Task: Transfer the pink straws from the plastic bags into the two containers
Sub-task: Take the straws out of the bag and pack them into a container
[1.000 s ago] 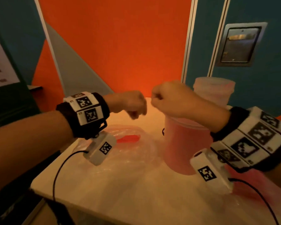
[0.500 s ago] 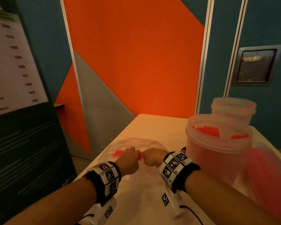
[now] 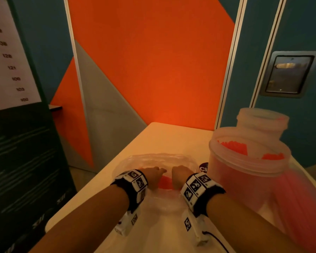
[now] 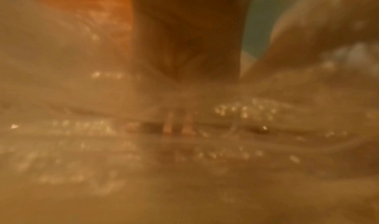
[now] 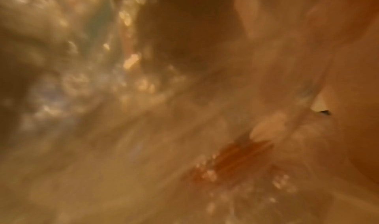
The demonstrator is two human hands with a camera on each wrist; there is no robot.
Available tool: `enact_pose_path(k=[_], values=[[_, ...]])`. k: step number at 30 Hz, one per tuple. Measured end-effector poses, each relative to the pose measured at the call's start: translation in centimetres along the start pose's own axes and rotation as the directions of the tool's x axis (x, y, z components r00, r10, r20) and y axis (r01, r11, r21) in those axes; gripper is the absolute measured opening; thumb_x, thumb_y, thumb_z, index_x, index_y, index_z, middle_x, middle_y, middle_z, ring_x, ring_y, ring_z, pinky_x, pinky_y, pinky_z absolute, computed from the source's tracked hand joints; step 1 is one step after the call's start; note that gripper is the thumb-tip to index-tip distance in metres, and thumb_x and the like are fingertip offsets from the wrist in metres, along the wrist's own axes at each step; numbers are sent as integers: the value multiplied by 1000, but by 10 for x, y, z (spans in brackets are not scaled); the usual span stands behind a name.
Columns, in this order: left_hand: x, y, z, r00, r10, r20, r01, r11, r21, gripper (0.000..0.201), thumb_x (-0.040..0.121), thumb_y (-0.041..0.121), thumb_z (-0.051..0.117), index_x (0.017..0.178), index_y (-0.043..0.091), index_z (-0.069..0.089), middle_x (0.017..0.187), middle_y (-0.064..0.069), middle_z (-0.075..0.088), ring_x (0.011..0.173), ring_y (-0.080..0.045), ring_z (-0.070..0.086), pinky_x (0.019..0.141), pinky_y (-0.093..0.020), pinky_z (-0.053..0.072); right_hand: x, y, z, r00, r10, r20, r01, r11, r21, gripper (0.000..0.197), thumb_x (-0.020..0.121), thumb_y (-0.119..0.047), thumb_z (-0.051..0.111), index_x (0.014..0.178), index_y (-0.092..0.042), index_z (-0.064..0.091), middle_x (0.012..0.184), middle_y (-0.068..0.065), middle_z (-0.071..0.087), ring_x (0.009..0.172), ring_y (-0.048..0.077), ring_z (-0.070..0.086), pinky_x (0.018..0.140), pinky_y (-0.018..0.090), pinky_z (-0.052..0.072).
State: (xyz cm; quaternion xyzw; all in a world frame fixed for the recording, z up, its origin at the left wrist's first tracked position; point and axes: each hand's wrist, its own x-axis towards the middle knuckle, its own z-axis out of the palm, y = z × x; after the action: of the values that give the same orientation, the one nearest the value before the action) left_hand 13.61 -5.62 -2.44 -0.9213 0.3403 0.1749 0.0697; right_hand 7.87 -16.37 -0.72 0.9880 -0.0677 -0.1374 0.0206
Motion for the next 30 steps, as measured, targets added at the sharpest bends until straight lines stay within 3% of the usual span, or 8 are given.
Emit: enact_pose_path(k=[3, 6, 10, 12, 15, 20, 27, 30], values=[[3, 1, 3, 999, 17, 29, -18, 999, 36, 74, 87, 23, 62, 147, 27, 19, 150, -8, 26, 130, -30, 40, 103, -39, 39, 2, 4, 8, 1000, -2, -18, 2, 1000, -14, 34, 96, -19, 45, 126, -6, 49, 127, 14, 54, 114, 28, 55, 90, 34, 45], [-2, 5, -1, 999, 26, 44, -26, 1000, -3, 53, 93, 32, 54, 142, 21, 35, 138, -8, 40, 121, -28, 48, 85, -30, 42, 2, 7, 16, 999, -42, -6, 42, 999, -18, 38, 95, -23, 49, 129, -6, 46, 131, 15, 48, 119, 30, 50, 96, 36, 41], [-2, 9, -1, 998, 51, 27, -52, 997, 55, 37, 93, 28, 53, 128, 15, 54, 125, -9, 55, 105, -27, 59, 69, -28, 47, 3, 8, 28, 998, -70, 3, 70, 997, -28, 34, 92, -24, 54, 123, -9, 53, 127, 12, 53, 115, 27, 53, 92, 34, 44], [0, 9, 3, 998, 62, -14, -60, 989, 132, 35, 90, 34, 57, 122, 17, 59, 121, -7, 56, 101, -27, 59, 78, -32, 50, 2, 6, 29, 999, -19, 36, 20, 999, -37, 36, 92, -25, 55, 124, -9, 54, 131, 14, 44, 117, 31, 49, 95, 37, 43], [0, 10, 7, 990, 113, -82, -87, 958, 273, 35, 89, 38, 58, 116, 18, 61, 117, -7, 52, 99, -28, 57, 75, -35, 46, 0, 4, 29, 999, -3, 51, 5, 999, -51, 41, 91, -27, 57, 127, -10, 52, 134, 14, 34, 124, 33, 39, 102, 40, 37], [3, 10, 14, 983, 160, -87, -144, 975, 167, 55, 85, 49, 59, 126, 15, 46, 127, -10, 51, 115, -31, 45, 93, -42, 40, -4, 6, 32, 997, -64, 50, 62, 998, 27, 33, 93, -23, 54, 122, -6, 56, 125, 12, 57, 115, 28, 54, 96, 35, 44], [6, 14, 26, 977, 189, -100, -164, 962, 218, 26, 92, 32, 52, 111, 15, 58, 108, -12, 63, 101, -32, 56, 82, -39, 45, -16, 4, 24, 990, -123, 64, 114, 986, 123, 31, 89, -20, 55, 113, -2, 61, 114, 16, 63, 104, 30, 60, 84, 33, 46], [3, 15, 25, 973, 201, -117, -179, 968, 178, 24, 93, 26, 50, 111, 14, 61, 107, -11, 65, 97, -31, 60, 81, -36, 46, -18, 9, 19, 991, -121, 64, 106, 975, 193, 29, 84, -20, 61, 107, -3, 63, 108, 16, 65, 86, 24, 59, 73, 30, 44]])
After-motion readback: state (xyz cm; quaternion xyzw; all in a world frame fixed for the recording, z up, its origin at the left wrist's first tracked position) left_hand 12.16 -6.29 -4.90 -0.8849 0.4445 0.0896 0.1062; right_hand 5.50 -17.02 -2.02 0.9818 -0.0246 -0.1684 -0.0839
